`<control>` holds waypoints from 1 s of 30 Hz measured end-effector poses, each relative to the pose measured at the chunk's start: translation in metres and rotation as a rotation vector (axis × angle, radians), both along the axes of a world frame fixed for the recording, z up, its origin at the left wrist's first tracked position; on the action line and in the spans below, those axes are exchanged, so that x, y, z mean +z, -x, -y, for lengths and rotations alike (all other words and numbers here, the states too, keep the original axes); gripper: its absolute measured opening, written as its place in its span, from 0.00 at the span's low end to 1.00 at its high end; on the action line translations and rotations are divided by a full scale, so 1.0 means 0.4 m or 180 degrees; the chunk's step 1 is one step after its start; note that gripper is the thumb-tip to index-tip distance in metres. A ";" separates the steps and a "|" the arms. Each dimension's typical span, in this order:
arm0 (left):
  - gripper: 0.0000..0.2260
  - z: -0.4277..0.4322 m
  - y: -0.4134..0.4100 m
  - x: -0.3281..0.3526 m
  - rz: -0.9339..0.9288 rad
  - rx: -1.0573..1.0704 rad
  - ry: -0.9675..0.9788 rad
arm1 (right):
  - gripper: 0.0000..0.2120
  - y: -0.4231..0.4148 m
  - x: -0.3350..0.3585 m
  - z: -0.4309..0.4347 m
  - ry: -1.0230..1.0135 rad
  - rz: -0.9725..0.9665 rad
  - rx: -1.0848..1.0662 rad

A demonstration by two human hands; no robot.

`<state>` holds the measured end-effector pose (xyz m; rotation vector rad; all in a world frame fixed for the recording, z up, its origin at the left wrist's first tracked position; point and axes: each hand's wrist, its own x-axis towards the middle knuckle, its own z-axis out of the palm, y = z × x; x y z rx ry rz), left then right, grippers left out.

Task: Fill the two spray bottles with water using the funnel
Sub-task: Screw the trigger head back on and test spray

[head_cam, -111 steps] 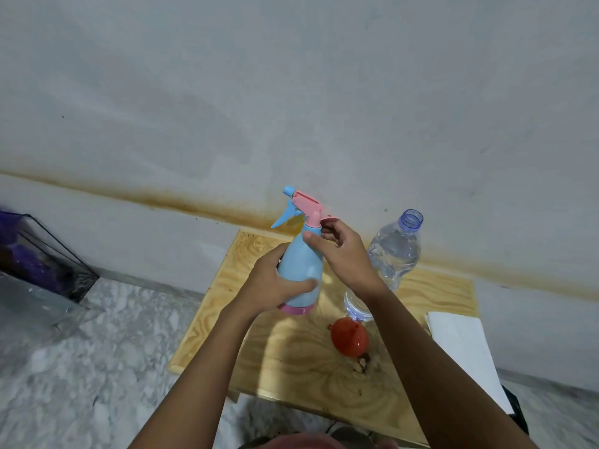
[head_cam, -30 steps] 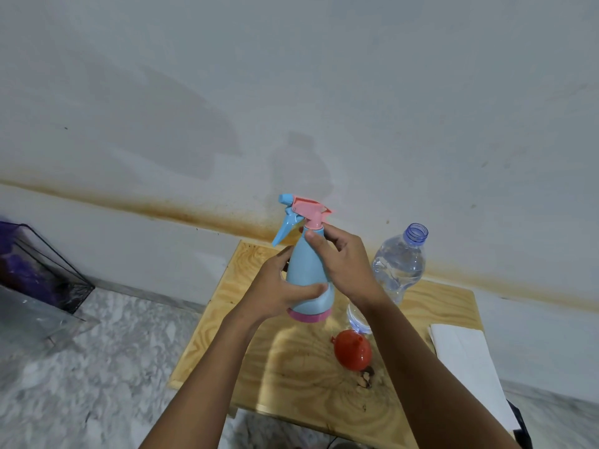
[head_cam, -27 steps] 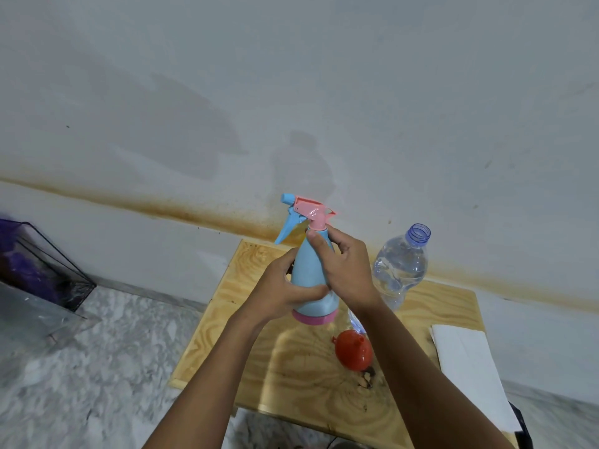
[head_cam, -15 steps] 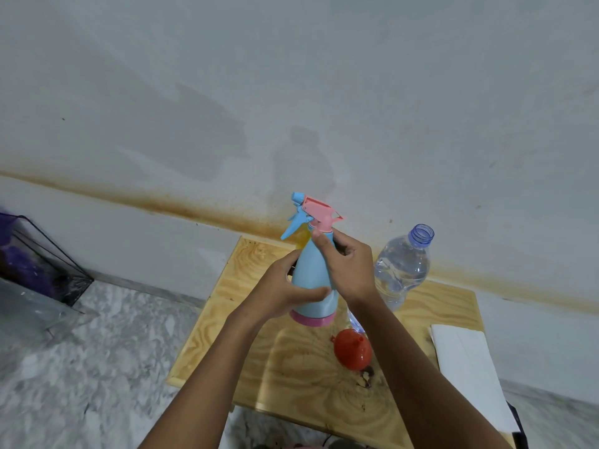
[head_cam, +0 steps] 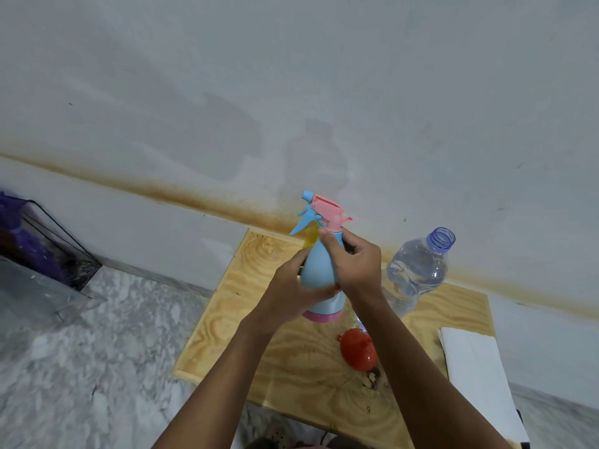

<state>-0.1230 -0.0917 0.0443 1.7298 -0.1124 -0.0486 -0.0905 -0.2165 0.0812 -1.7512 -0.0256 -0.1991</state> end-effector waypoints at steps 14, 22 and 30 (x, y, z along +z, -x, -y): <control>0.29 -0.076 0.004 -0.024 -0.0873 -0.0847 0.0038 | 0.15 -0.072 0.024 0.010 -0.0181 -0.0880 0.1929; 0.34 -0.154 0.006 -0.194 -0.1401 0.0364 -0.0657 | 0.07 -0.080 -0.074 0.006 0.0001 -0.1198 0.1662; 0.35 -0.162 -0.032 -0.343 -0.1279 0.0743 -0.2940 | 0.11 -0.098 -0.211 0.000 0.0736 -0.1817 0.1500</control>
